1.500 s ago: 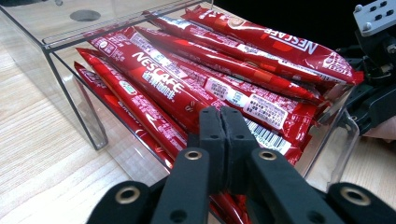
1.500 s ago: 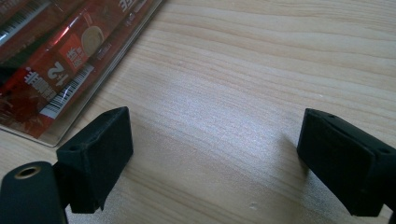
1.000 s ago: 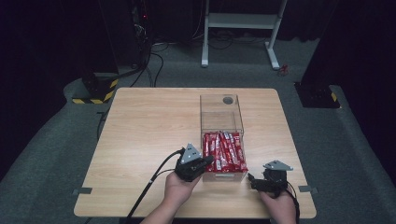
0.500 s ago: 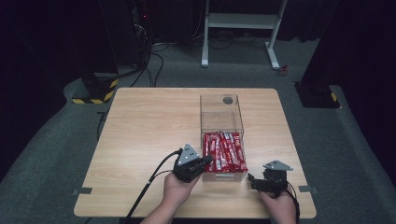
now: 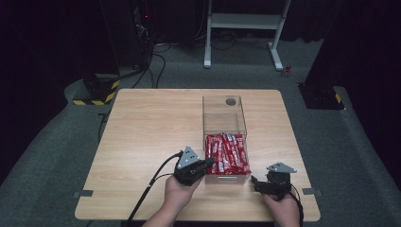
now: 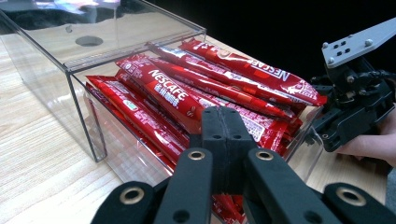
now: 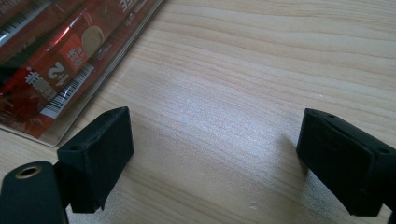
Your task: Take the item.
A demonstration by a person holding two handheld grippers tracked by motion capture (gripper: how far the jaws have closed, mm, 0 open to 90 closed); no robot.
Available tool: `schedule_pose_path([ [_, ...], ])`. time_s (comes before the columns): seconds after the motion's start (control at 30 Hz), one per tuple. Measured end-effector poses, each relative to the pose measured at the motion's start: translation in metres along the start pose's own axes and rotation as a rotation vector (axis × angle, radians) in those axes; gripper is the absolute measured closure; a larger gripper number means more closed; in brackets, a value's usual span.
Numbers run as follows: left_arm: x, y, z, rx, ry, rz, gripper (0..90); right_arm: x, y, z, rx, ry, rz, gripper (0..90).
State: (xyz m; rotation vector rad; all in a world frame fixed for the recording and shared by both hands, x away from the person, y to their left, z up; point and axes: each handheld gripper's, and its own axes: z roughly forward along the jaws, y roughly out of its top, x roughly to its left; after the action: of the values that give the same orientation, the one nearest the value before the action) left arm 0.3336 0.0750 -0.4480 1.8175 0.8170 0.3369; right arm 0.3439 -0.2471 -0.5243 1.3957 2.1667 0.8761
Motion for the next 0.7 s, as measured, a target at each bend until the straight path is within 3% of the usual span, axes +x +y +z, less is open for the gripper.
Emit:
schedule_pose_path([
  [0.33, -0.004, 0.000, -0.010, -0.015, -0.017, 0.000, 90.0, 0.000, 0.000, 0.000, 0.000, 0.000, -0.002, 10.5],
  [0.7, 0.003, 0.000, -0.018, -0.025, -0.039, 0.007, 90.0, 0.000, 0.000, 0.000, -0.001, 0.000, -0.001, 10.5],
])
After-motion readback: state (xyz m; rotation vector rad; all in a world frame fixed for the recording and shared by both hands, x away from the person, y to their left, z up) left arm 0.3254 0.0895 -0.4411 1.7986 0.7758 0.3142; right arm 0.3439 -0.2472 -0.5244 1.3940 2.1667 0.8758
